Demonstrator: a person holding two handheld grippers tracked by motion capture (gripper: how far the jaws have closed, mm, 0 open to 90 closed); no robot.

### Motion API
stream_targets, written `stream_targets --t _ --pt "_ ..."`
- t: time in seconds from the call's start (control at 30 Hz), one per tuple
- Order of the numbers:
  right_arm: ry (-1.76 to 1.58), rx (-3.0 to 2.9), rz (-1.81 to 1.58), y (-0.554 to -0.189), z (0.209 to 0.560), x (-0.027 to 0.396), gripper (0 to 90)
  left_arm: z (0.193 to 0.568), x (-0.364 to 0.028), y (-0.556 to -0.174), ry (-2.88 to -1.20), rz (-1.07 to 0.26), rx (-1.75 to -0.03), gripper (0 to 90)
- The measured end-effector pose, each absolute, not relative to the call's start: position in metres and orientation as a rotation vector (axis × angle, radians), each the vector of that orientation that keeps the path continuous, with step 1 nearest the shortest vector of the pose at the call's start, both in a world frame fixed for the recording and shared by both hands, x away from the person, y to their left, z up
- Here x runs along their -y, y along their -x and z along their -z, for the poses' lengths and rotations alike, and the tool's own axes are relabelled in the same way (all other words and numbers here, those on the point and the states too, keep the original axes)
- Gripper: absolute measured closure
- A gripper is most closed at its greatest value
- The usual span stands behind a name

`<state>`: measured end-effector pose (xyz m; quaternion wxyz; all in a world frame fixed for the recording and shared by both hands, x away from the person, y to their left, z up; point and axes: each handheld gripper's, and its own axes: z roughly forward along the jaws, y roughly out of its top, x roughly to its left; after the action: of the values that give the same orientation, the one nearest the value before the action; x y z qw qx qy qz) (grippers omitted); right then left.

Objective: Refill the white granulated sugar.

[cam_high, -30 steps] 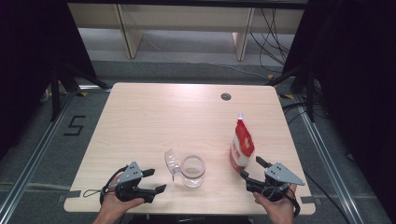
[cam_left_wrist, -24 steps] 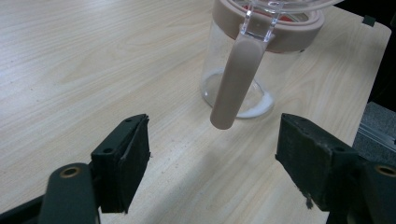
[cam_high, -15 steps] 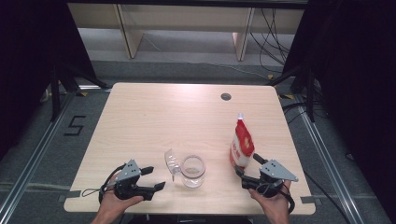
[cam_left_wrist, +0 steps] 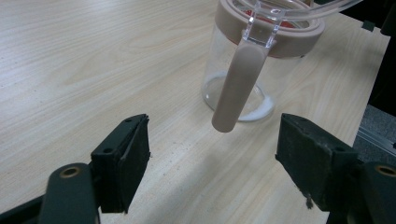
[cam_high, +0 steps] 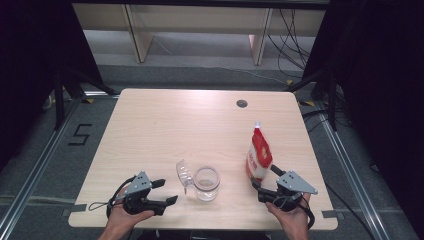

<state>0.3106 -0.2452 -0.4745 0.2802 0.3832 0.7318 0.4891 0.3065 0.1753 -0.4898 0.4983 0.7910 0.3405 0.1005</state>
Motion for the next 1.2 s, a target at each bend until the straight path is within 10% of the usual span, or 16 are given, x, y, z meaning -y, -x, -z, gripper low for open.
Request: stream_targets --t 1.2 --pt "-1.081 -1.885 -1.292 -0.339 0.494 0.238 24.7 0.491 -0.173 -0.304 -1.933 -0.252 -0.78 24.6"
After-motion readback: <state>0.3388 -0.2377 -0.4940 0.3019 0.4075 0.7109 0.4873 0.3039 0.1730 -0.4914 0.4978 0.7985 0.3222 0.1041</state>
